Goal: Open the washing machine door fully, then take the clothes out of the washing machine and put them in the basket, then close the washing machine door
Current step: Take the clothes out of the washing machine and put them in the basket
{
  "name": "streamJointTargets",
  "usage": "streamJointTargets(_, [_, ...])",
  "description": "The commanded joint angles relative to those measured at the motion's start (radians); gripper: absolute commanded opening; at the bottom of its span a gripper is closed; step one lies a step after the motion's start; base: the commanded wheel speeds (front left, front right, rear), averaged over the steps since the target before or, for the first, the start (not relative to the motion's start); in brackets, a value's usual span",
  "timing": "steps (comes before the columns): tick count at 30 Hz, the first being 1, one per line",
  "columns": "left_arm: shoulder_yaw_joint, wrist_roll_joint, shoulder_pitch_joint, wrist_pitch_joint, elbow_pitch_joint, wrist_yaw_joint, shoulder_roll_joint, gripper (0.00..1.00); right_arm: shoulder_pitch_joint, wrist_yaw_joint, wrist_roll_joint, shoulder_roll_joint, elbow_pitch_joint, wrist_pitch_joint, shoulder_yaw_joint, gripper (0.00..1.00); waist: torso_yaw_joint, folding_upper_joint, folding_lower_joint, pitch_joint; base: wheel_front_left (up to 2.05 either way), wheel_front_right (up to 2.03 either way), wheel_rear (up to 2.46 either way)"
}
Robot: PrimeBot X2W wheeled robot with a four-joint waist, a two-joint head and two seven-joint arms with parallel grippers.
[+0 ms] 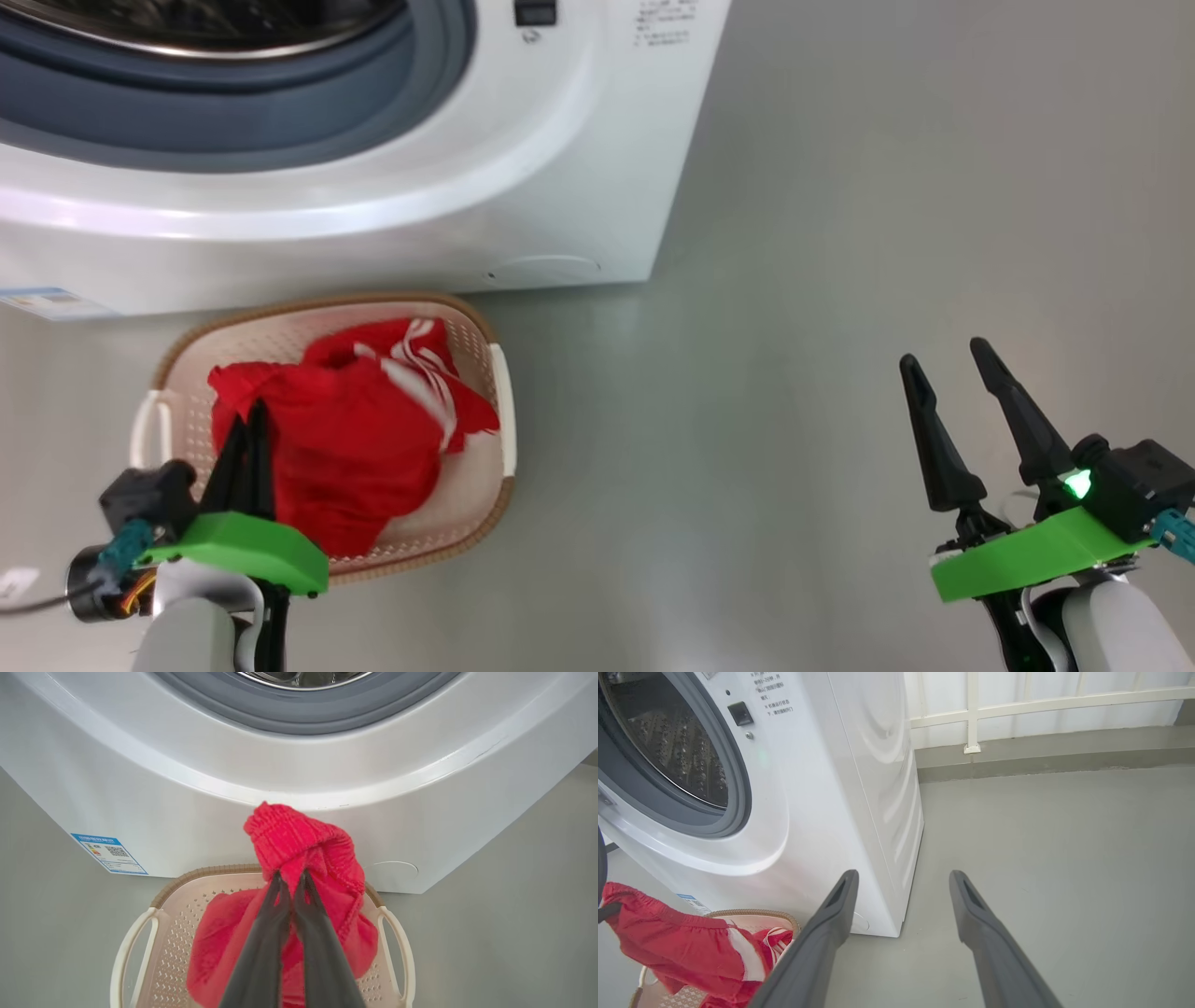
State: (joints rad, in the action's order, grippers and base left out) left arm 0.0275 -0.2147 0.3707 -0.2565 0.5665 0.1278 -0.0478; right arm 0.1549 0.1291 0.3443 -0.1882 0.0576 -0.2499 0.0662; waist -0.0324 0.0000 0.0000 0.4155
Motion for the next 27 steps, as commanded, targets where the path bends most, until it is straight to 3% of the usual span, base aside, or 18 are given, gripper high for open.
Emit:
streamJointTargets(1, [0.019,0.011,0.031,-0.005,0.033,0.003,-0.034,0.0,0.011,0.002,-0.01,-0.001,-0.026,-0.012,0.027,1.0,-0.029,0.0,0.0,0.043,0.0,0.0,0.0])
streamJointTargets(10, [-0.015,0.036,0.165,-0.005,0.319,0.003,-0.078,0.0,0.051,0.002,-0.009,0.026,-0.032,-0.012,0.045,1.0,-0.091,0.0,0.0,0.108,0.0,0.0,0.0])
streamJointTargets(19, [-0.022,0.061,0.297,-0.005,0.514,0.003,-0.124,0.0,0.07,0.002,-0.014,0.045,-0.044,-0.012,0.057,1.0,-0.149,0.0,0.0,0.185,0.0,0.0,0.0])
streamJointTargets(20, [-0.021,0.061,0.308,-0.005,0.534,0.003,-0.127,0.05,0.072,0.002,-0.014,0.047,-0.045,-0.012,0.058,1.0,-0.152,0.0,0.0,0.192,0.0,0.0,0.0])
streamJointTargets(22, [-0.016,0.057,0.327,-0.005,0.559,0.001,-0.132,0.27,0.076,0.002,-0.015,0.05,-0.046,-0.012,0.059,1.0,-0.156,0.0,0.0,0.201,0.0,0.0,0.0])
streamJointTargets(23, [-0.011,0.053,0.335,-0.005,0.565,-0.003,-0.134,0.57,0.077,0.002,-0.015,0.051,-0.047,-0.012,0.058,1.0,-0.156,0.0,0.0,0.203,0.0,0.0,0.0])
streamJointTargets(24, [-0.004,0.048,0.341,-0.005,0.569,-0.006,-0.134,0.97,0.078,0.002,-0.015,0.052,-0.047,-0.012,0.055,1.0,-0.155,0.0,0.0,0.204,0.0,0.0,0.0])
streamJointTargets(27, [0.004,0.043,0.344,-0.005,0.572,-0.006,-0.134,1.0,0.078,0.002,-0.016,0.05,-0.038,-0.012,0.046,1.0,-0.147,0.0,0.0,0.19,0.0,0.0,0.0])
